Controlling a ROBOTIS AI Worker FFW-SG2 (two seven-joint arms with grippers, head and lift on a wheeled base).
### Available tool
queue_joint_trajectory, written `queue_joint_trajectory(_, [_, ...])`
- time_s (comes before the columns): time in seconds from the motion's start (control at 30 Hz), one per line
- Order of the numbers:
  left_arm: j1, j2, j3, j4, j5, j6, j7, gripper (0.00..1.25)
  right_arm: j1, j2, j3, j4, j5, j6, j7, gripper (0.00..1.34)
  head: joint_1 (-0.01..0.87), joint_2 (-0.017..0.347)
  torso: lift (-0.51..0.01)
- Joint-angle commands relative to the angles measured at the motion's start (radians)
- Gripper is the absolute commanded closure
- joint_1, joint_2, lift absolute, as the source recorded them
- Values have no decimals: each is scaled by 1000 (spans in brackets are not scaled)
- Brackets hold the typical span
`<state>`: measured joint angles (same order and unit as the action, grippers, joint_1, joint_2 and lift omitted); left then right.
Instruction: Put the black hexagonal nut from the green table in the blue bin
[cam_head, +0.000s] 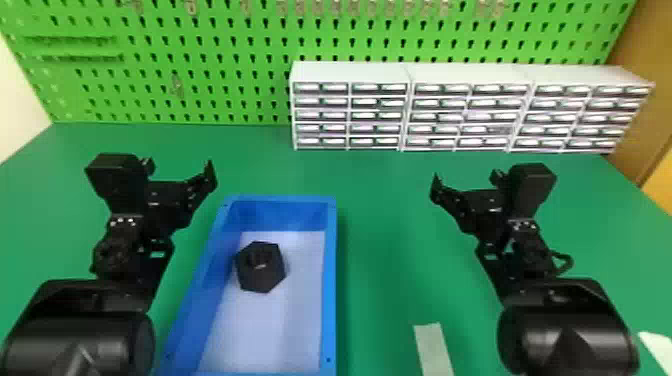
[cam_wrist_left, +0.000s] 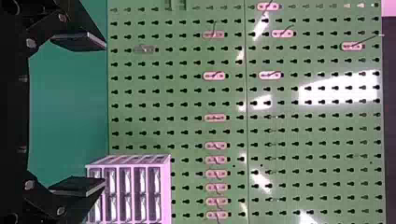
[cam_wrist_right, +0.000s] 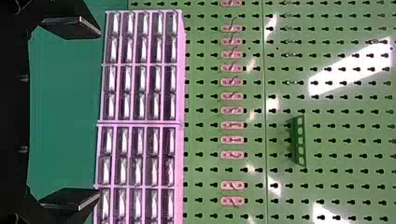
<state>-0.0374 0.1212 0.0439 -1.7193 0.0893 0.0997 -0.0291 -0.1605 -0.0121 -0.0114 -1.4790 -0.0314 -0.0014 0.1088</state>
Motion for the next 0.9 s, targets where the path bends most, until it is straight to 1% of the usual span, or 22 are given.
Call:
queue_joint_trajectory(0.0, [-6, 0, -12, 7, -10, 0, 1, 243, 12, -6, -9, -14, -2, 4, 0, 104, 686, 52, -97])
queue_joint_trajectory(0.17, [-13, 0, -27, 24, -8, 0, 1, 243, 16, -9, -24, -21, -2, 7, 0, 104, 686, 52, -97])
queue_joint_trajectory(0.33, [-19, 0, -39, 29, -10, 0, 1, 243, 26, -6, -36, -27, -16, 7, 0, 104, 686, 52, -97])
queue_joint_trajectory(0.87, [-16, 0, -35, 30, -17, 0, 5, 242, 33, -9, -38, -27, -5, 14, 0, 104, 686, 52, -97])
